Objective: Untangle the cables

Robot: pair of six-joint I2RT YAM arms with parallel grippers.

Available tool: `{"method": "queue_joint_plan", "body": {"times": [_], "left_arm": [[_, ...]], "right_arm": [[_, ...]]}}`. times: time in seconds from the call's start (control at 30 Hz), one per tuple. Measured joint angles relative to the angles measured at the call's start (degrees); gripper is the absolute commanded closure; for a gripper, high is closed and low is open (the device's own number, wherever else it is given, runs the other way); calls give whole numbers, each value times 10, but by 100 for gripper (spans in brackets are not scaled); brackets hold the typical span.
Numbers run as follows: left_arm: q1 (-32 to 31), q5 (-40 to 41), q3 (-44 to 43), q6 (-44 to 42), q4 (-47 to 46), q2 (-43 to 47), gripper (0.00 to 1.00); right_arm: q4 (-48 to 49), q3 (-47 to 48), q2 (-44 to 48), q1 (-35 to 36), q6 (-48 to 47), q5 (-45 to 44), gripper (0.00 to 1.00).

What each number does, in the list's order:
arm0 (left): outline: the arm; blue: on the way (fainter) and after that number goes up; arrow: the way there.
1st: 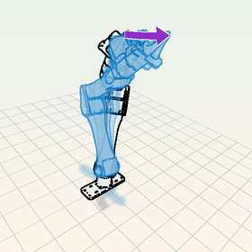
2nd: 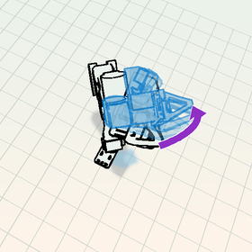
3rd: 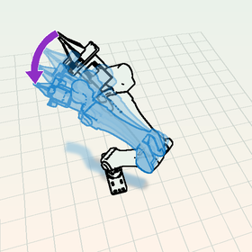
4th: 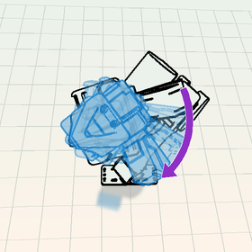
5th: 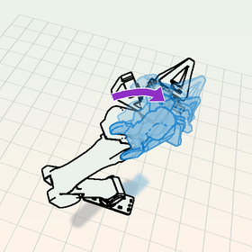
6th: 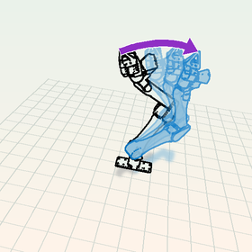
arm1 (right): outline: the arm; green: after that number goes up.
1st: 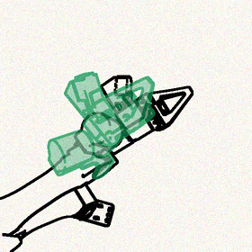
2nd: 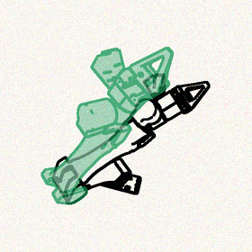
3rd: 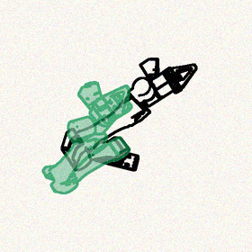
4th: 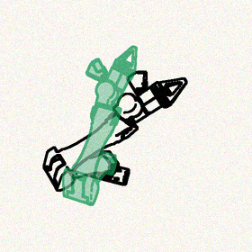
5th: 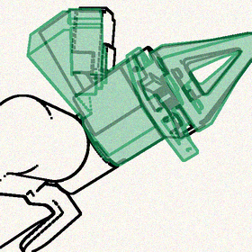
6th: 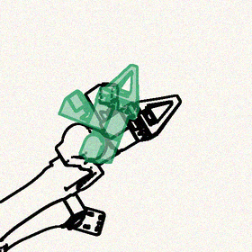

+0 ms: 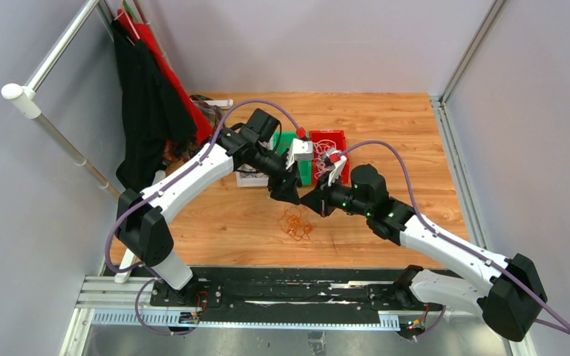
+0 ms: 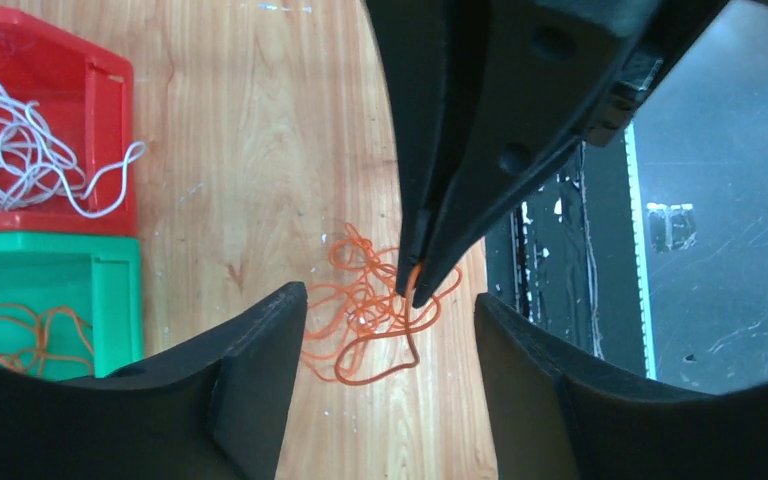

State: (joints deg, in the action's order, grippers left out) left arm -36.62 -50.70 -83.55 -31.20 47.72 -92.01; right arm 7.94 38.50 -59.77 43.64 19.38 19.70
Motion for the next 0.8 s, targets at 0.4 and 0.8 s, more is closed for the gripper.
{"method": "queue_joint_plan", "body": {"times": [0.4, 0.8], "left_arm": [[-2, 35, 10, 9, 8, 0, 99], [-1, 53, 1, 52, 28, 46, 99]], "right_arm": [[11, 3, -1, 5, 7, -11, 87], [79, -9, -70, 70, 18, -192, 59]]}}
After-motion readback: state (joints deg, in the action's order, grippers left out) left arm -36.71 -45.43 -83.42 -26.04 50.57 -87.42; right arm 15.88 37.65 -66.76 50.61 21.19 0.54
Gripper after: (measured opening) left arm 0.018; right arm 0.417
